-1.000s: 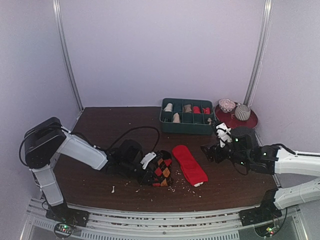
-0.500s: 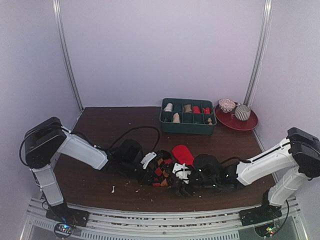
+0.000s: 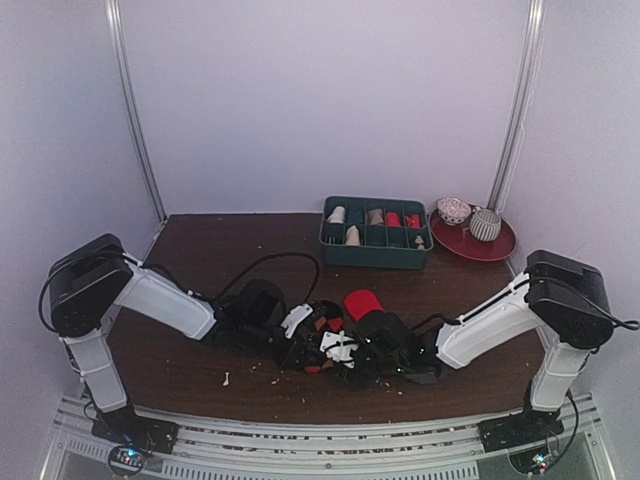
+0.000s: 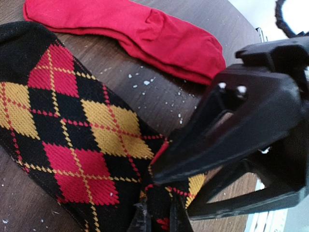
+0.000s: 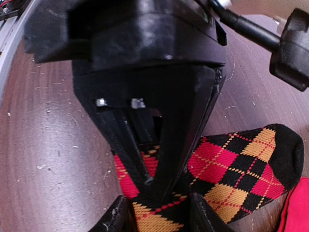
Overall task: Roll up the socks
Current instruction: Roll a pair of socks at the center of the board.
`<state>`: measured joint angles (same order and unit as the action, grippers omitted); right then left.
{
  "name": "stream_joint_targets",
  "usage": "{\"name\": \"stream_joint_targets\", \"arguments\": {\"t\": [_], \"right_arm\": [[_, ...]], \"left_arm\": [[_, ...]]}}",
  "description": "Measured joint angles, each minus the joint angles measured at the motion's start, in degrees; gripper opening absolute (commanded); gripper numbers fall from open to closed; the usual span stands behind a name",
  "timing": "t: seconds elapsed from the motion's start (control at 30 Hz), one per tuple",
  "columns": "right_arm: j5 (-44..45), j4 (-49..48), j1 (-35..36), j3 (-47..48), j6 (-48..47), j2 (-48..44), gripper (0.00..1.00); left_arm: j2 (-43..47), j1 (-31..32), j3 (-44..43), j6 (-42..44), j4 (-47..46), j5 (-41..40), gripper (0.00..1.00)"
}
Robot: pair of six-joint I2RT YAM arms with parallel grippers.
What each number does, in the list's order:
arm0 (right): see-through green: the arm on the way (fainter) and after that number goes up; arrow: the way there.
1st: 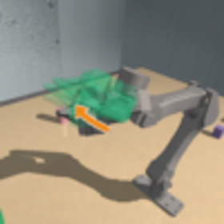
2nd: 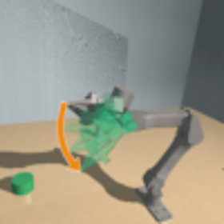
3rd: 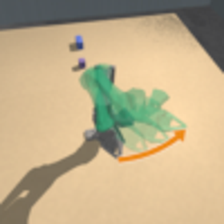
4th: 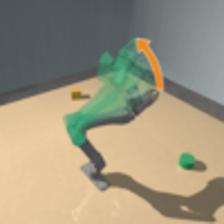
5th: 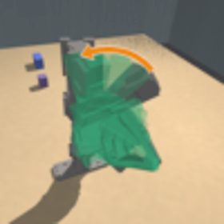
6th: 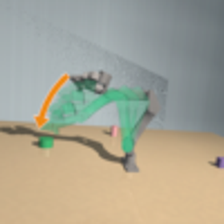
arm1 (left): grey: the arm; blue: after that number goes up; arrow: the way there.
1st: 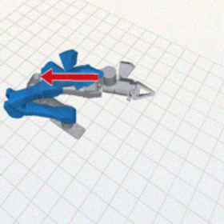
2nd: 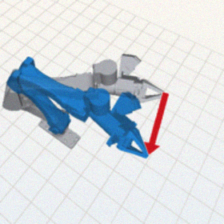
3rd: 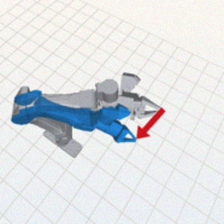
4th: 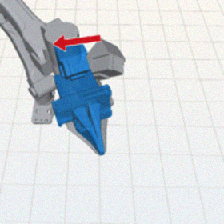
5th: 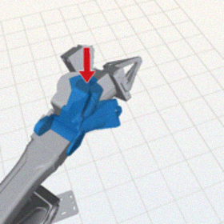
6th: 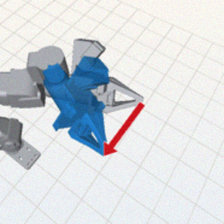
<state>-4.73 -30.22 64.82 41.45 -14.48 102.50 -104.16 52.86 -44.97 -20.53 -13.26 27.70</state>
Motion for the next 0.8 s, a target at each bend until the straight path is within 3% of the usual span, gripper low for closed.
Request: {"name": "stream_joint_targets", "arguments": {"t": [0.2, 0.33, 0.43, 0.8], "right_arm": [[0.0, -0.2, -0.7, 0.7, -0.1, 1.5, 0.41], [0.5, 0.0, -0.8, 0.7, -0.1, 1.5, 0.52], [1.0, 0.2, -1.0, -0.1, 0.2, 1.4, 0.53], [-3.0, 2.1, -3.5, -1.5, -0.2, -0.2, 0.46]], "left_arm": [[0.0, 0.0, 0.2, 0.0, -0.3, 0.0, 0.00], [0.0, 0.0, 0.2, 0.1, -0.5, 0.0, 0.00], [0.0, 0.0, 0.3, 0.1, -0.5, 0.1, 0.00], [0.0, 0.0, 0.3, 0.6, -0.6, 0.1, 0.00]]}}
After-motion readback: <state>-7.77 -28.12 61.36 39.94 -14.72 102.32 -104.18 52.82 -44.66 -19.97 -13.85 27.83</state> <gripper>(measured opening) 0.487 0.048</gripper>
